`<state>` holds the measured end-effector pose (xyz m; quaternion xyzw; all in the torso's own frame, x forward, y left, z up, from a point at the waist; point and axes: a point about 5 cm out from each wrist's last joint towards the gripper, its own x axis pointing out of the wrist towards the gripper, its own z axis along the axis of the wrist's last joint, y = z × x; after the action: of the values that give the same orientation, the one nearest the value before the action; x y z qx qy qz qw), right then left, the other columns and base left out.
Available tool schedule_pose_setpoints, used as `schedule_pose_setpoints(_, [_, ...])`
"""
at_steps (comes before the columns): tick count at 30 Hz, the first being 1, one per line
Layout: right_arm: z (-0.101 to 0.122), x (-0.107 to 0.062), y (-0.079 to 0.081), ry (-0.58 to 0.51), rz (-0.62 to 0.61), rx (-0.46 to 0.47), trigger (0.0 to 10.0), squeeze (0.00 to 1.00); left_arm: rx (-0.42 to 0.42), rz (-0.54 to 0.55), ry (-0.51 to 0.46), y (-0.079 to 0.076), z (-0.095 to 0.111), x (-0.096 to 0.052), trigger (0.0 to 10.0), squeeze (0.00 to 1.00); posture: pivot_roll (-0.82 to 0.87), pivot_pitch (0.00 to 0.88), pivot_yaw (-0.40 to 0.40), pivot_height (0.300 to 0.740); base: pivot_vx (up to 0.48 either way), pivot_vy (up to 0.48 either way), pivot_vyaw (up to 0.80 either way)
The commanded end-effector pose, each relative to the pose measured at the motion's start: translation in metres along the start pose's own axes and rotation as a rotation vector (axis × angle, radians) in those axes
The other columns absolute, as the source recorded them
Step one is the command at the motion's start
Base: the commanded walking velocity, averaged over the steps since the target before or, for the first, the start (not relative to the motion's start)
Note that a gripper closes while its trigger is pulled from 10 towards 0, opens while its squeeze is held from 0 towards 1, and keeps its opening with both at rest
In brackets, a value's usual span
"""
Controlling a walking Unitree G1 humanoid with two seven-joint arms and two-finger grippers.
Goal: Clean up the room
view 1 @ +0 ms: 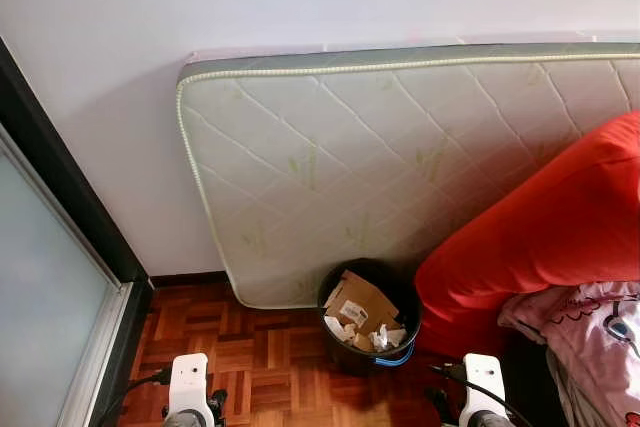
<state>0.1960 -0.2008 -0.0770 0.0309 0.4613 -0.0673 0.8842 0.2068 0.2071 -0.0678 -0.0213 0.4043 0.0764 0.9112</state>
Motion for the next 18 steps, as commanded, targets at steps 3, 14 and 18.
schedule_pose_setpoints(3, [0.0048, 0.0005, -0.0006, -0.010, -0.003, 0.021, 10.0, 0.00, 0.020, 0.000, 0.016, 0.0003, -0.0016, -0.0001, 10.0, 0.00, 0.03, 0.000, -0.023, 0.740, 0.000, 0.000, 0.00])
schedule_pose_setpoints(14, [0.0040, 0.0007, 0.0010, 0.004, -0.003, 0.008, 10.0, 0.00, 0.113, 0.006, 0.033, 0.0037, -0.0003, 0.0004, 10.0, 0.00, 0.02, 0.000, -0.014, 0.740, 0.000, -0.197, -0.68])
schedule_pose_setpoints(18, [0.0042, 0.0008, 0.0009, 0.005, -0.005, 0.008, 10.0, 0.00, 0.098, -0.001, 0.032, 0.0031, -0.0003, 0.0004, 10.0, 0.00, 0.02, 0.000, -0.013, 0.740, 0.000, 0.000, -0.78])
